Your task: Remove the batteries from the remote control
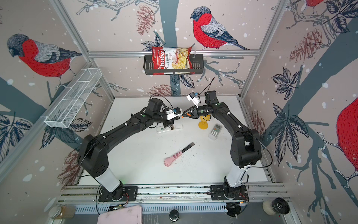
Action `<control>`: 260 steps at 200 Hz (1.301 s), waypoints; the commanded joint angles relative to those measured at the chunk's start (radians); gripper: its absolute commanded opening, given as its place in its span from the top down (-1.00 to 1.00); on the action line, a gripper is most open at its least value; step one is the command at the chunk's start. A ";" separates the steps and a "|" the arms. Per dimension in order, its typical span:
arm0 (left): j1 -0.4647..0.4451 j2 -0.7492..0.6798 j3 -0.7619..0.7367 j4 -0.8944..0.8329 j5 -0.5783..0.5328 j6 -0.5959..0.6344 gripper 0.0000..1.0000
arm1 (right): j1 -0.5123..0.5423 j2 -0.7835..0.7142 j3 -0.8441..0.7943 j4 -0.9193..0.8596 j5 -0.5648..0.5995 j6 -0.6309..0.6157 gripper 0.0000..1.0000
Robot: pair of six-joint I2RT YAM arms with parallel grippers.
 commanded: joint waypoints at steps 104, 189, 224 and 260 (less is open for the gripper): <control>0.025 -0.103 -0.167 0.243 -0.003 -0.055 -0.23 | -0.020 -0.032 -0.110 0.331 0.113 0.287 1.00; 0.075 -0.327 -0.606 0.774 -0.229 0.028 -0.34 | -0.028 -0.022 -0.146 0.445 0.176 0.530 1.00; 0.078 -0.338 -0.630 0.807 -0.244 0.040 -0.34 | -0.014 -0.031 -0.141 0.398 0.188 0.497 1.00; 0.076 -0.322 -0.634 0.828 -0.227 0.075 -0.32 | -0.015 -0.033 -0.150 0.414 0.200 0.528 1.00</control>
